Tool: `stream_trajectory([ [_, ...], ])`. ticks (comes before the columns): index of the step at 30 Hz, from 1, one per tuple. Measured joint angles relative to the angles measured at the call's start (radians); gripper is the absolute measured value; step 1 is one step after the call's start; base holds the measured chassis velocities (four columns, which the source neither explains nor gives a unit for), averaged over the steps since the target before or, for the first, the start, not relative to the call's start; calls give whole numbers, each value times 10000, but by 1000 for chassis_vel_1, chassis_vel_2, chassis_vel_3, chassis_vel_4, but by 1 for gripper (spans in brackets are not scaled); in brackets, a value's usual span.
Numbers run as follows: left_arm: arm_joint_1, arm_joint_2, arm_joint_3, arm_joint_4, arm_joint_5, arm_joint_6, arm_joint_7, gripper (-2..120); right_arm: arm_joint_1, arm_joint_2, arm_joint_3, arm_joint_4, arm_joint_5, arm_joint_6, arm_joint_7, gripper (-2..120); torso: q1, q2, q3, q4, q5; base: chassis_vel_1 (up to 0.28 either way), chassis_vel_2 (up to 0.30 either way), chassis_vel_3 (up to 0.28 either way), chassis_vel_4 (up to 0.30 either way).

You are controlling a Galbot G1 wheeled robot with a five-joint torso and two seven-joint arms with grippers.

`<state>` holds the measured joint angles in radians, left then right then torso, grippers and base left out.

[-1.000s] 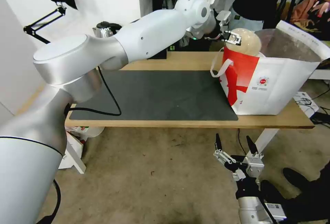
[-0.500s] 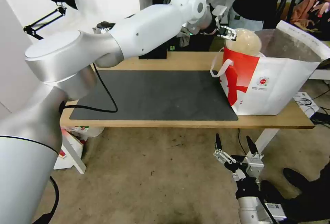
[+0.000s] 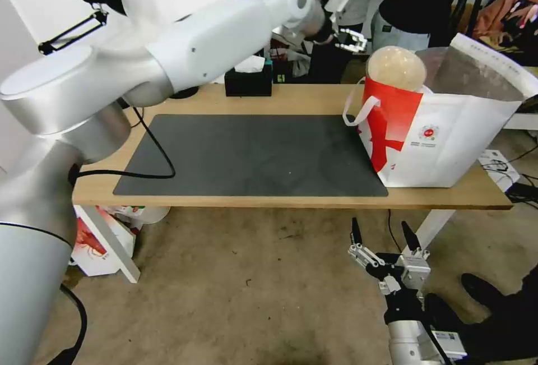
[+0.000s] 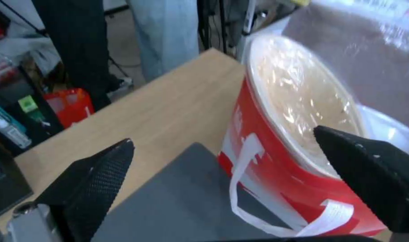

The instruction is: Pick up the trash from the table and place it into the takeout bag.

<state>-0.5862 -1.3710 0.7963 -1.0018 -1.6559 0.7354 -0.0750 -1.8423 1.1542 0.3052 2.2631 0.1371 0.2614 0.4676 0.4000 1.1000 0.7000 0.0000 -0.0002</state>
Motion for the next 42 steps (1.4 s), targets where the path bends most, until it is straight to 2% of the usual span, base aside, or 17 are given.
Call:
stream_trajectory([
  [9, 669, 982, -2230, -1279, 94, -60, -406, 100, 0, 0, 0, 0, 0, 0, 0, 100, 0, 0, -1, 1, 0, 0, 0, 0, 0],
  [13, 1719, 2027, -3812, -2759, 746, -940, -458, 100, 0, 0, 1, 0, 0, 0, 0, 100, 0, 1, -1, -2, 1, 0, 0, 0, 0],
  [15, 2043, 2309, -4060, -3163, 988, -1211, -374, 100, 0, 0, 0, 0, 0, 0, 0, 100, 0, 0, -1, 3, -2, 0, 0, 0, 0],
  [17, 3070, 3233, -4765, -4459, 1824, -2058, 18, 100, 1, 0, 1, 0, 0, 0, 0, 100, 2, 0, 0, -2, -3, 0, 0, 0, 0],
  [19, 3522, 3626, -5104, -4994, 2201, -2396, 213, 100, -1, 0, -1, 0, 1, 0, 0, 100, 2, 0, 0, 0, -1, 0, 0, 0, 0],
  [21, 4977, 4646, -6109, -6256, 3053, -3219, 587, 100, -1, 0, -1, 1, 1, 0, 0, 100, -1, 1, -1, 2, -3, 0, 0, 0, 0],
  [22, 4977, 4646, -6109, -6256, 3053, -3219, 587, 100, -1, 0, -1, 1, 1, 0, 0, 100, -1, 1, -1, 2, -3, 0, 0, 0, 0],
  [24, 6602, 5344, -7303, -7261, 3532, -3689, 819, 100, 0, -1, 0, 1, 1, 0, -1, 100, 0, 0, 0, 7, -11, 0, 0, 0, 0],
  [25, 6602, 5344, -7303, -7261, 3532, -3689, 819, 100, 0, -1, 0, 1, 1, 0, -1, 100, 0, 0, 0, 7, -11, 0, 0, 0, 0],
  [28, 9245, 6046, -9389, -8614, 4506, -4629, 1068, 100, 0, 0, 0, 0, 0, 0, 0, 100, -1, 1, -2, 2, 8, 0, 0, 0, 0],
  [29, 9245, 6046, -9389, -8614, 4506, -4629, 1068, 100, 0, 0, 0, 0, 0, 0, 0, 100, -1, 1, -2, 2, 8, 0, 0, 0, 0],
  [31, 11090, 6048, -10916, -9462, 5528, -5030, 1182, 100, -1, 1, -1, 0, 0, 0, 0, 100, 0, 2, -1, -2, -3, 0, 0, 0, 0],
  [32, 11090, 6048, -10916, -9462, 5528, -5030, 1182, 100, -1, 1, -1, 0, 0, 0, 0, 100, 0, 2, -1, -2, -3, 0, 0, 0, 0],
  [35, 13370, 5552, -12797, -10580, 6957, -5504, 1219, 100, 0, 0, 0, 0, 0, 0, 0, 100, 0, 3, -2, 2, 3, 0, 0, 0, 0],
  [36, 13370, 5552, -12797, -10580, 6957, -5504, 1219, 100, 0, 0, 0, 0, 0, 0, 0, 100, 0, 3, -2, 2, 3, 0, 0, 0, 0],
  [38, 14874, 5058, -13667, -11291, 7985, -5847, 1209, 100, 0, 0, 2, 0, 0, 0, 0, 100, 0, 3, -2, -3, 0, 0, 0, 0, 0],
  [42, 16578, 4248, -14732, -12219, 9077, -6063, 1200, 100, -1, 0, 0, 0, 1, 0, 0, 100, -1, 2, -2, -2, 2, 0, 0, 0, 0],
])
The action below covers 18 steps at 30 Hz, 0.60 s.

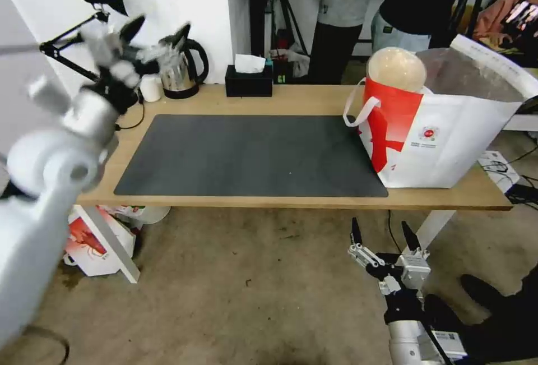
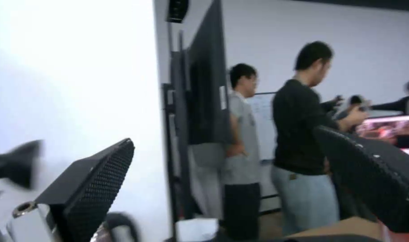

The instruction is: Pick up the trash from the table and place it into the takeout bag.

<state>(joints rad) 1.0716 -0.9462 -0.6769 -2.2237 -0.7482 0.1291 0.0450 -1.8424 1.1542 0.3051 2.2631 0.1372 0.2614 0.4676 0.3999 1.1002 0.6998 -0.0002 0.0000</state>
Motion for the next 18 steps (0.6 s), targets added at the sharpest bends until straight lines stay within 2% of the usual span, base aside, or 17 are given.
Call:
stream_trajectory([
  [1, 550, -290, -500, -294, 302, 90, 222, 100, 1, 2, 1, 0, -1, 0, 0, 100, 0, 0, 0, -1, 0, 0, 0, 0, 0],
  [2, 550, -290, -500, -294, 302, 90, 222, 100, 1, 2, 1, 0, -1, 0, 0, 100, 0, 0, 0, -1, 0, 0, 0, 0, 0],
  [4, 1527, -757, -1337, -825, 733, 251, 612, 100, 1, 0, 0, 0, 0, 0, -1, 100, -1, 0, -1, 9, 1, 0, 0, 0, 0],
  [8, 2161, -1100, -2002, -1058, 1122, 54, 689, 100, 1, 0, 0, 0, 0, 1, -1, 100, -1, 1, -1, 0, 3, 0, 0, 0, 0],
  [10, 2629, -1487, -2341, -1237, 1403, -13, 691, 100, 1, 0, 0, 0, 0, 1, -1, 100, 0, -1, 1, -2, 3, 0, 0, 0, 0],
  [11, 2629, -1487, -2341, -1237, 1403, -13, 691, 100, 1, 0, 0, 0, 0, 1, -1, 100, 0, -1, 1, -2, 3, 0, 0, 0, 0],
  [13, 3273, -2067, -2313, -1348, 1894, -367, 689, 100, 1, 0, 2, 0, -1, 1, 0, 100, 0, -2, 1, 2, -1, 0, 0, 0, 0],
  [14, 3273, -2067, -2313, -1348, 1894, -367, 689, 100, 1, 0, 2, 0, -1, 1, 0, 100, 0, -2, 1, 2, -1, 0, 0, 0, 0],
  [17, 4080, -3037, -1902, -1309, 2648, -1319, 677, 100, 1, 0, -1, 0, 0, 0, -1, 100, 0, -2, 1, 2, 0, 0, 0, 0, 0],
  [18, 4080, -3037, -1902, -1309, 2648, -1319, 677, 100, 1, 0, -1, 0, 0, 0, -1, 100, 0, -2, 1, 2, 0, 0, 0, 0, 0],
])
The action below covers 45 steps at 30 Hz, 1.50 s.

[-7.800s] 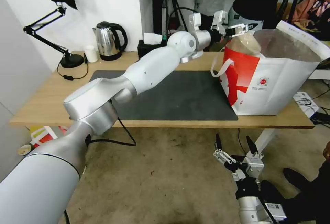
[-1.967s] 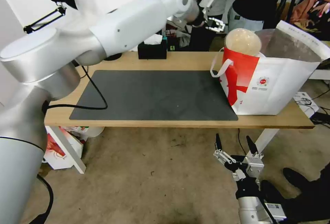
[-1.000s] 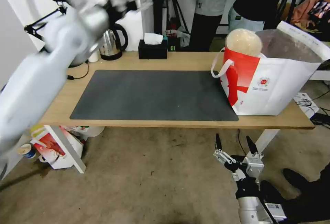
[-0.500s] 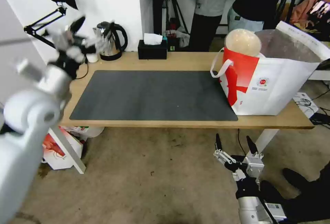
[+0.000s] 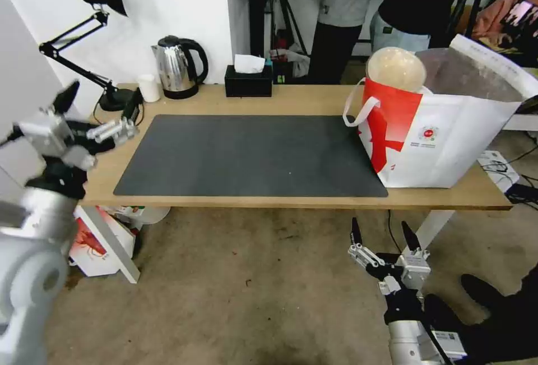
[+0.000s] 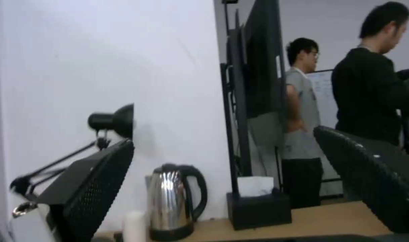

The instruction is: Pick up the trash from the table and place it into the takeout bag.

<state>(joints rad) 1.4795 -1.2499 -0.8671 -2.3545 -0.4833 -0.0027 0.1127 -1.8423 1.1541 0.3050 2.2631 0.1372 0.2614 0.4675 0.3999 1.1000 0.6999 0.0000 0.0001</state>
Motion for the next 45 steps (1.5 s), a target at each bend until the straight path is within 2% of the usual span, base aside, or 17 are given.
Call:
stream_trajectory([
  [2, 497, -528, 272, 14, 481, -432, -17, 100, 0, 0, 1, 0, 0, 0, 0, 100, 1, -1, 0, -2, 0, 0, 0, 0, 0],
  [5, 879, -825, 499, 15, 749, -655, -52, 100, 0, 1, 1, 0, 0, 0, 0, 100, 0, 0, 0, 3, 1, 0, 0, 0, 0],
  [9, 1223, -910, 830, 63, 1120, -836, -152, 100, 0, 0, 1, 0, 0, 0, 0, 100, 1, -1, 0, -6, 0, 0, 0, 0, 0],
  [12, 1549, -1080, 1004, 63, 1281, -1043, -206, 100, 0, 0, 1, 0, 0, 0, 0, 100, 1, -1, 0, 1, 2, 0, 0, 0, 0],
  [15, 2179, -1573, 1605, 72, 1553, -1541, -267, 100, 0, 0, 0, 1, 0, 0, -1, 100, 0, 0, 0, 0, 2, 0, 0, 0, 0],
  [19, 2480, -2072, 2005, 256, 2012, -1966, -316, 100, 0, 0, 1, 1, 0, 0, 0, 100, 0, -1, 0, 0, 0, 0, 0, 0, 0],
  [22, 2883, -2245, 2475, 579, 2445, -2642, -325, 100, 0, 0, 0, 1, 0, 0, 0, 100, 1, 0, 0, 1, 2, 0, 0, 0, 0],
  [23, 2883, -2245, 2475, 579, 2445, -2642, -325, 100, 0, 0, 0, 1, 0, 0, 0, 100, 1, 0, 0, 1, 2, 0, 0, 0, 0],
  [27, 3054, -2207, 2742, 1440, 2705, -3517, -329, 100, 0, 0, 1, 0, 0, 0, 0, 100, 2, 0, 1, -1, 0, 0, 0, 0, 0],
  [29, 3087, -2214, 2804, 1647, 2768, -3703, -374, 100, 0, 0, 1, 0, 0, 0, 0, 100, 2, 0, 1, 0, -1, 0, 0, 0, 0],
  [32, 3215, -2410, 3053, 2375, 3062, -4321, -488, 100, 0, 0, 1, 1, 0, 0, 0, 100, 1, -1, 1, 0, -3, 0, 0, 0, 0],
  [37, 3370, -2707, 3322, 2974, 3388, -4866, -507, 100, 0, 0, 0, 0, 0, 0, 0, 100, 1, 0, 1, 0, 0, 0, 0, 0, 0],
  [45, 3377, -2810, 3340, 3262, 3532, -5015, -507, 100, 0, 0, 1, 1, -1, 0, 0, 100, 1, 0, 1, 0, 0, 0, 0, 0, 0],
])
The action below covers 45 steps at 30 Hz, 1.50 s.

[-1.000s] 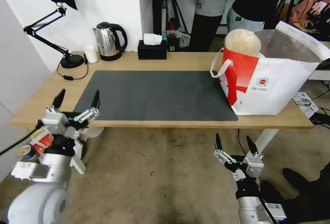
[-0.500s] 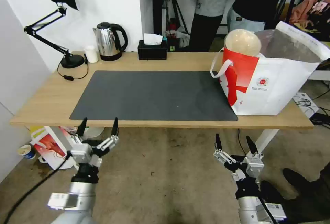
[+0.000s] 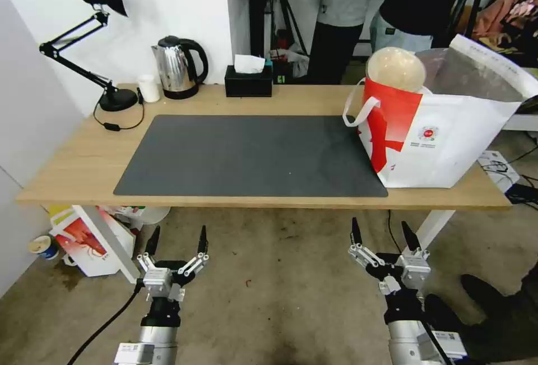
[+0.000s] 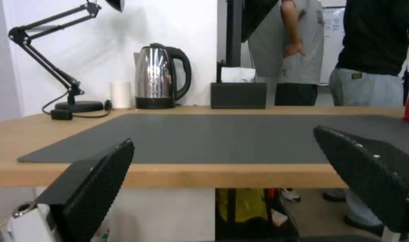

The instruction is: Pick up the trash from the table and place it into the takeout bag.

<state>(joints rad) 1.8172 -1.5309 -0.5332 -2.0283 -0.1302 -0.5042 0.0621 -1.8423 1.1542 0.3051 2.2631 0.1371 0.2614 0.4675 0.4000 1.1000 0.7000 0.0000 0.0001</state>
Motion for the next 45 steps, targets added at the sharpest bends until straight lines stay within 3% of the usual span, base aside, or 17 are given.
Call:
stream_trajectory([
  [45, -332, 296, -168, -400, -375, 370, 141, 100, 0, 1, 0, 0, 0, 0, 0, 100, 0, 0, 0, 0, -1, 0, 0, 0, 0],
])
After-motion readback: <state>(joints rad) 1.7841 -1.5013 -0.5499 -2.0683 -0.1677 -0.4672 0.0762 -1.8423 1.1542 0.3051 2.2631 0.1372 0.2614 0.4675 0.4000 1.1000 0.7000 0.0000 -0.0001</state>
